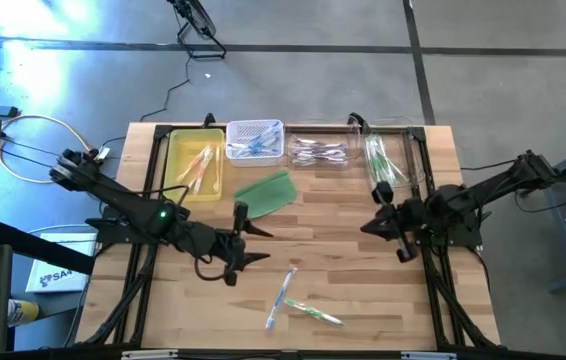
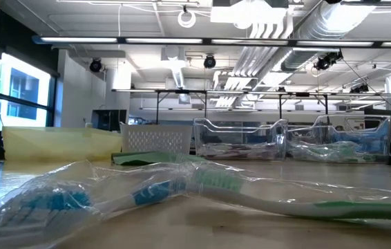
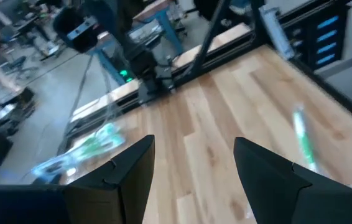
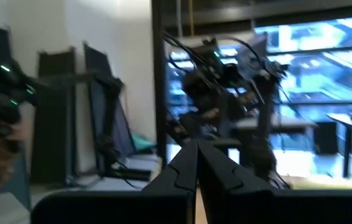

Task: Pick & Place Toothbrushes
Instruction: Put the blue toothbrush into the white bin

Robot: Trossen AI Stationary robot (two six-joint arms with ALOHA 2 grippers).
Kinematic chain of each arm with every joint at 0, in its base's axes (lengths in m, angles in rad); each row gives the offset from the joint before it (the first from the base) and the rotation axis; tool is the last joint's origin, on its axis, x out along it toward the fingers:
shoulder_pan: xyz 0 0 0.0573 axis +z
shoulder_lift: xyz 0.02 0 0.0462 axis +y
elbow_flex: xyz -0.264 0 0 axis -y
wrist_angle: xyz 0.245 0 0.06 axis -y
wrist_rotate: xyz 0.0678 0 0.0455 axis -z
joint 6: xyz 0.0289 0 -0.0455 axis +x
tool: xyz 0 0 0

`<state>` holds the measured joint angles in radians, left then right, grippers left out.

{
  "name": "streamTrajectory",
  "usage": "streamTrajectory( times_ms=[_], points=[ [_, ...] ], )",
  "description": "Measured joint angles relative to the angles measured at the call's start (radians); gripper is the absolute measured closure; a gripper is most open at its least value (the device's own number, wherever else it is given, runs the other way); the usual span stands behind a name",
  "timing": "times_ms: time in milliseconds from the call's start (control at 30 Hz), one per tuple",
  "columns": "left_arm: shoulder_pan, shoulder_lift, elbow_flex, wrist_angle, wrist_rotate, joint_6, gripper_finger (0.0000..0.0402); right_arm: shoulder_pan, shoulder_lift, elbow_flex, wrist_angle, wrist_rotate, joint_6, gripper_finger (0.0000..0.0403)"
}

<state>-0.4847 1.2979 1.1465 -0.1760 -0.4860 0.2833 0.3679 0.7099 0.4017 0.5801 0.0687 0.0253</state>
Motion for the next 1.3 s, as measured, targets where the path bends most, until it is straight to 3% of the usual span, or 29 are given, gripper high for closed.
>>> streamTrajectory(
  times_ms=[400, 800, 1100, 1300],
  points=[
    [0.000, 0.009, 0.000, -0.018, 0.143, -0.089, 0.0188, 0.000, -0.012, -0.111, 0.026, -0.071, 0.155, 0.0399],
    [0.000, 0.012, 0.000, -0.019, 0.169, -0.405, 0.0188, -0.001, -0.003, -0.141, 0.022, -0.072, 0.189, 0.0399],
    [0.000, 0.166, 0.000, 0.055, 0.157, -0.628, 0.0188, -0.001, -0.003, -0.141, 0.008, -0.072, 0.181, 0.0399],
    [0.000, 0.279, 0.000, 0.031, 0.163, -0.857, 0.0188, -0.001, -0.003, -0.141, -0.037, -0.072, 0.185, 0.0399]
  ],
)
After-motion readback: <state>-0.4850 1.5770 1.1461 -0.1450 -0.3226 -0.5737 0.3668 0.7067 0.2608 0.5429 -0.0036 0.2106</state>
